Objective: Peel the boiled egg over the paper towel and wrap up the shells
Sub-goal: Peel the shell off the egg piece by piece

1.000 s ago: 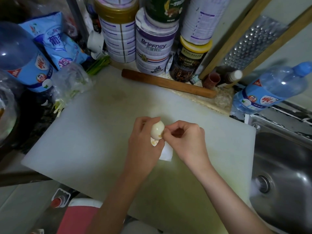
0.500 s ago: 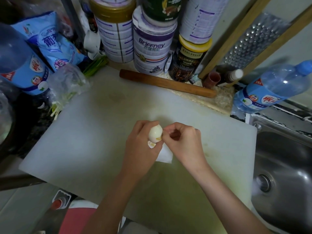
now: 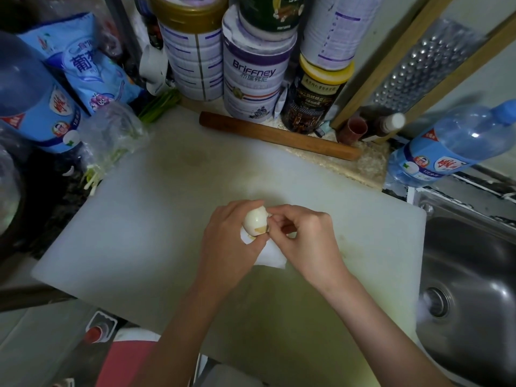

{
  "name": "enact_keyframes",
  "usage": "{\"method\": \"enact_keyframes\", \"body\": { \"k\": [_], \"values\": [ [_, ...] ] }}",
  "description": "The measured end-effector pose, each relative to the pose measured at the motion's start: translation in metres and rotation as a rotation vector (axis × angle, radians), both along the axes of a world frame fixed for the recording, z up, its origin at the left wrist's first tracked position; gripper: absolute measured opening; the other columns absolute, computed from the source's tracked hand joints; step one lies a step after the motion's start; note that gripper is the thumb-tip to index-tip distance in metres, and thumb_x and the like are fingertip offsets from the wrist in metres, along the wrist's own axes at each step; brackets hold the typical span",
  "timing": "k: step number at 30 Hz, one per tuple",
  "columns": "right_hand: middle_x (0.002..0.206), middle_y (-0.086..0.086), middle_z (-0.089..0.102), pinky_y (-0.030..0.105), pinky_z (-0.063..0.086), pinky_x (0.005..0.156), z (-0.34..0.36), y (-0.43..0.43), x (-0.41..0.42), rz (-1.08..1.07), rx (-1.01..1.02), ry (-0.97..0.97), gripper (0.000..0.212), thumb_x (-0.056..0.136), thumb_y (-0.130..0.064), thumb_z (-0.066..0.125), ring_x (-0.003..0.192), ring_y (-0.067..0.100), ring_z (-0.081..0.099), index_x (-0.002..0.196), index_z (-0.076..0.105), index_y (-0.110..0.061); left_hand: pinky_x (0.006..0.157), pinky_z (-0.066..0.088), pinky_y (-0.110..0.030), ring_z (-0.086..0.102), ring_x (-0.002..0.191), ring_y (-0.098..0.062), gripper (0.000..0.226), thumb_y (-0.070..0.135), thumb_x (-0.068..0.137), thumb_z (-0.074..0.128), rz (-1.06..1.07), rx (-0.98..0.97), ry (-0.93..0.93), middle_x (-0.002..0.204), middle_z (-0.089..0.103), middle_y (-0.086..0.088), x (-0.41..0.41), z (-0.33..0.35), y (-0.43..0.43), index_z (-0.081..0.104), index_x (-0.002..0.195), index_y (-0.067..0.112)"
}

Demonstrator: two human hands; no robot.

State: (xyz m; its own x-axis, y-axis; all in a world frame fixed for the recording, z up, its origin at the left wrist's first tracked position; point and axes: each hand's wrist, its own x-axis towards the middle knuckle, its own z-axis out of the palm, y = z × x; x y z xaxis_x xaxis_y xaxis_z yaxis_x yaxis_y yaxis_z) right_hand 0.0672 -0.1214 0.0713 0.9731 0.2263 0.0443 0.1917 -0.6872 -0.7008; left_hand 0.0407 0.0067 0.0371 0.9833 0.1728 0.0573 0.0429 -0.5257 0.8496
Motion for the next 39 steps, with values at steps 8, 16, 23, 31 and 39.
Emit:
{"method": "enact_keyframes", "body": {
  "k": [8, 16, 23, 31, 39],
  "values": [
    [0.068, 0.002, 0.070, 0.036, 0.055, 0.065, -0.003, 0.000, 0.002, -0.063, 0.024, 0.040, 0.011, 0.078, -0.003, 0.062, 0.063, 0.017, 0.065, 0.081, 0.070, -0.011, 0.085, 0.050, -0.043, 0.057, 0.102, -0.018, 0.042, 0.013, 0.070, 0.077, -0.002, -0.066, 0.032, 0.108, 0.064, 0.011, 0.000, 0.002, -0.001, 0.064, 0.110, 0.021],
    [0.056, -0.009, 0.059, 0.015, 0.048, 0.061, -0.007, -0.004, 0.006, -0.242, 0.230, 0.264, 0.013, 0.075, -0.004, 0.067, 0.056, 0.004, 0.055, 0.072, 0.069, -0.017, 0.079, 0.050, -0.019, 0.060, 0.093, -0.005, 0.039, 0.006, 0.069, 0.074, 0.038, -0.174, 0.048, 0.102, 0.065, 0.008, -0.004, -0.004, 0.000, 0.062, 0.104, 0.020],
    [0.064, 0.010, 0.067, 0.034, 0.056, 0.075, -0.009, -0.007, 0.012, -0.312, 0.377, 0.379, 0.022, 0.075, 0.000, 0.067, 0.069, 0.025, 0.066, 0.067, 0.067, -0.021, 0.068, 0.049, -0.010, 0.062, 0.090, 0.002, 0.041, -0.007, 0.071, 0.068, 0.115, -0.621, 0.235, 0.098, 0.065, 0.008, -0.005, -0.007, 0.008, 0.061, 0.096, 0.025],
    [0.056, -0.003, 0.065, 0.030, 0.056, 0.072, -0.031, -0.006, 0.014, -0.375, 0.338, 0.423, 0.023, 0.074, 0.001, 0.065, 0.063, 0.017, 0.065, 0.063, 0.067, -0.020, 0.079, 0.056, -0.028, 0.065, 0.085, -0.014, 0.040, -0.004, 0.072, 0.068, 0.182, -1.006, 0.429, 0.096, 0.069, -0.004, -0.009, -0.019, 0.023, 0.062, 0.105, 0.019],
    [0.066, -0.003, 0.069, 0.017, 0.049, 0.072, -0.066, -0.008, 0.012, -0.445, 0.183, 0.427, 0.010, 0.076, -0.006, 0.066, 0.068, 0.010, 0.065, 0.073, 0.072, -0.014, 0.093, 0.050, -0.040, 0.063, 0.108, -0.029, 0.041, 0.001, 0.067, 0.065, 0.236, -1.332, 0.436, 0.107, 0.067, -0.017, -0.013, -0.031, 0.029, 0.062, 0.108, 0.006]
  ]
}}
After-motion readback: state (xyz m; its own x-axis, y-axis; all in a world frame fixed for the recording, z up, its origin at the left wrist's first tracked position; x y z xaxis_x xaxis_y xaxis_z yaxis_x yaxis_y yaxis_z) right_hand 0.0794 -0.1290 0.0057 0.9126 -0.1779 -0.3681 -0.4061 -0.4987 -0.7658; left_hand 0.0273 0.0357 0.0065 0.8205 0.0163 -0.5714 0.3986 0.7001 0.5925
